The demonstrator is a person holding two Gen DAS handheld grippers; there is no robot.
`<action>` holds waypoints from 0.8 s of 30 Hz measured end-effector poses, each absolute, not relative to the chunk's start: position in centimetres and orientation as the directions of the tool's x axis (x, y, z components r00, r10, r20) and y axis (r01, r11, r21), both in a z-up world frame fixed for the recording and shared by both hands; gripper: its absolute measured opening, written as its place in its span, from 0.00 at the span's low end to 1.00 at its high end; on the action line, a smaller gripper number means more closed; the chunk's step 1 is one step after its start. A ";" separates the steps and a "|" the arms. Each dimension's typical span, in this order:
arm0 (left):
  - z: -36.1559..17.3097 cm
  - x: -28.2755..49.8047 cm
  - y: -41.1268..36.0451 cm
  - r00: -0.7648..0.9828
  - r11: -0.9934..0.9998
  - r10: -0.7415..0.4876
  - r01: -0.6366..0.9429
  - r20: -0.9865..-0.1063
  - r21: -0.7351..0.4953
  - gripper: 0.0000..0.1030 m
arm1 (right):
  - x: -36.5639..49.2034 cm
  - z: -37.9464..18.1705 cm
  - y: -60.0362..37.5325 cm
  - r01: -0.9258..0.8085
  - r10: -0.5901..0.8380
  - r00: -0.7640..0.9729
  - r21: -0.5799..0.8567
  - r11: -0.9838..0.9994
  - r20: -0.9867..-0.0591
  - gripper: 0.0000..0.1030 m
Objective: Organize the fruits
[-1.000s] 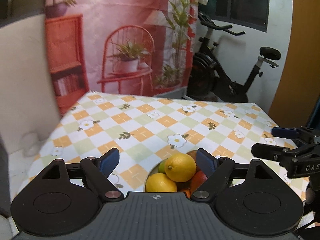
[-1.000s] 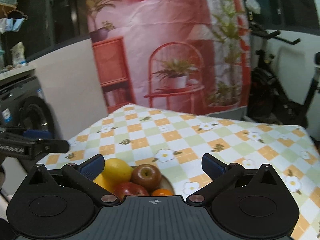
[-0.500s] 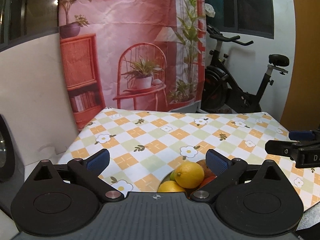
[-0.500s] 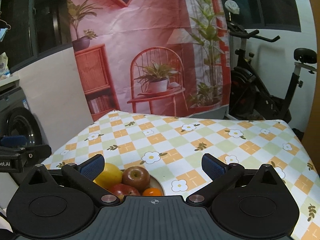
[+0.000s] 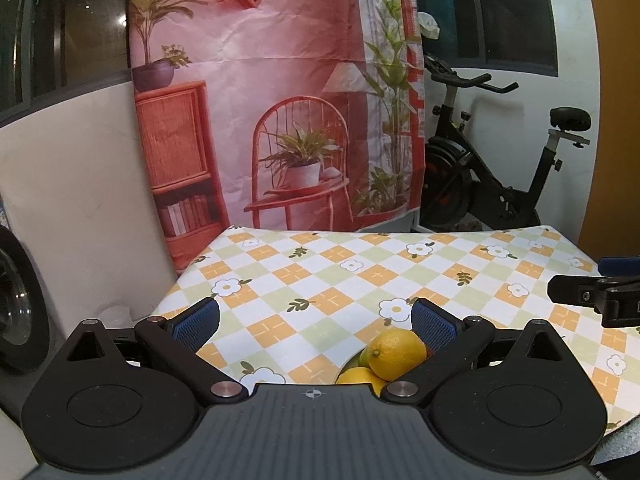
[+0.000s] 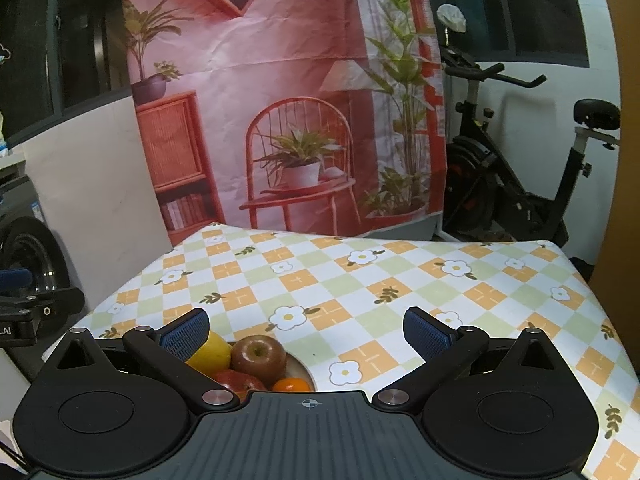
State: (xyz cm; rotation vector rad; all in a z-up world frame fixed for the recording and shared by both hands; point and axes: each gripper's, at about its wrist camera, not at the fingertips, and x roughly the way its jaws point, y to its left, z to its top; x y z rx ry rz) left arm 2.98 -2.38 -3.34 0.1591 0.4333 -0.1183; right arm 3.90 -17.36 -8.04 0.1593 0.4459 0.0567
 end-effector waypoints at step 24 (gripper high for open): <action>-3.7 2.8 -2.2 0.896 0.985 -0.081 0.138 -0.437 0.099 1.00 | 4.0 -8.1 -17.3 -0.019 0.086 0.896 0.155 0.988 -0.435 1.00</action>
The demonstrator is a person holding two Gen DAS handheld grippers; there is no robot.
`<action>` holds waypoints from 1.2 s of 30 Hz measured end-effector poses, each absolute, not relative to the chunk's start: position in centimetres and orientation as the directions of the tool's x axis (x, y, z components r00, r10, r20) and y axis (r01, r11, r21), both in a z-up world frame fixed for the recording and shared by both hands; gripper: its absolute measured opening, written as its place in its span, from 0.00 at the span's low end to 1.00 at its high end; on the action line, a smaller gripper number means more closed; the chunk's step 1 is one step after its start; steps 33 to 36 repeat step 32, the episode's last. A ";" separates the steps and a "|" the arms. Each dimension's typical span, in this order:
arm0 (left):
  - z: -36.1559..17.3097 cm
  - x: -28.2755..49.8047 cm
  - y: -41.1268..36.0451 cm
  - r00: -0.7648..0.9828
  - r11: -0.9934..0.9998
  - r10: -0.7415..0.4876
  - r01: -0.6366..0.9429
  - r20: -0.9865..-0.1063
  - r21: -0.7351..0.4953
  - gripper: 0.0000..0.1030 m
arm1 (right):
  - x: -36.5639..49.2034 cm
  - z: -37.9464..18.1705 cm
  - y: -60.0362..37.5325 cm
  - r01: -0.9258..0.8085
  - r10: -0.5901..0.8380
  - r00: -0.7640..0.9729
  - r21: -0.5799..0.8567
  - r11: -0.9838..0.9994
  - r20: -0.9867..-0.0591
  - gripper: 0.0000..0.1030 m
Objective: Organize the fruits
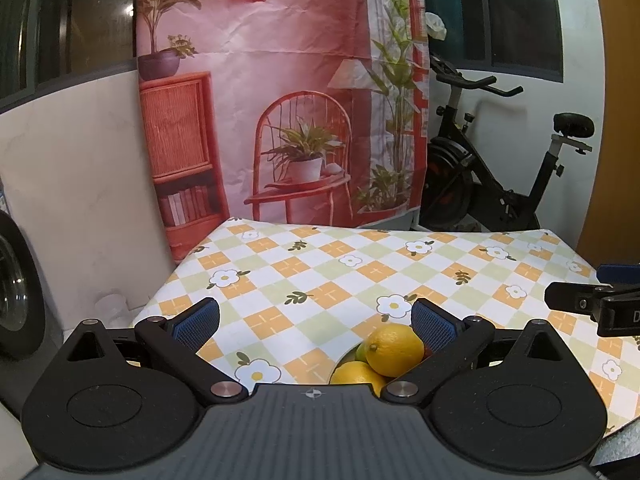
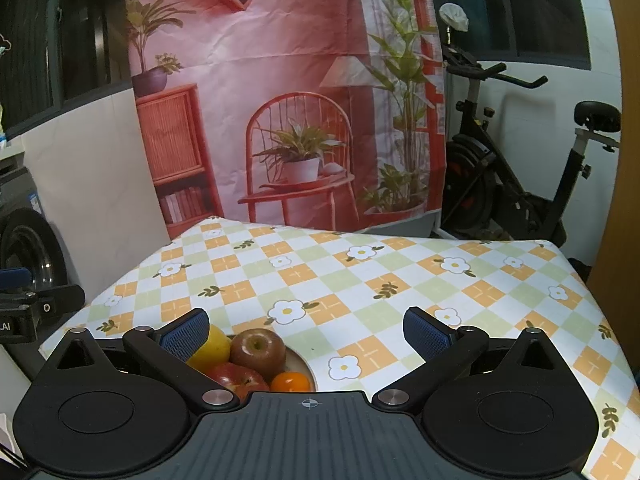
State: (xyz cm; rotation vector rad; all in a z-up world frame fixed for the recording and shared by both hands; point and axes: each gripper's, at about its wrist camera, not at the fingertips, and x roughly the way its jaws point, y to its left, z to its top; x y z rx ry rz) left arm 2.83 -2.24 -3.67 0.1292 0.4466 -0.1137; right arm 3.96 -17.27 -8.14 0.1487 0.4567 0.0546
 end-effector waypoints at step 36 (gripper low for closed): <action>-4.1 2.9 -2.4 0.887 0.987 -0.088 0.140 -0.453 0.083 1.00 | 3.8 -8.2 -17.3 -0.016 0.084 0.893 0.155 0.988 -0.441 1.00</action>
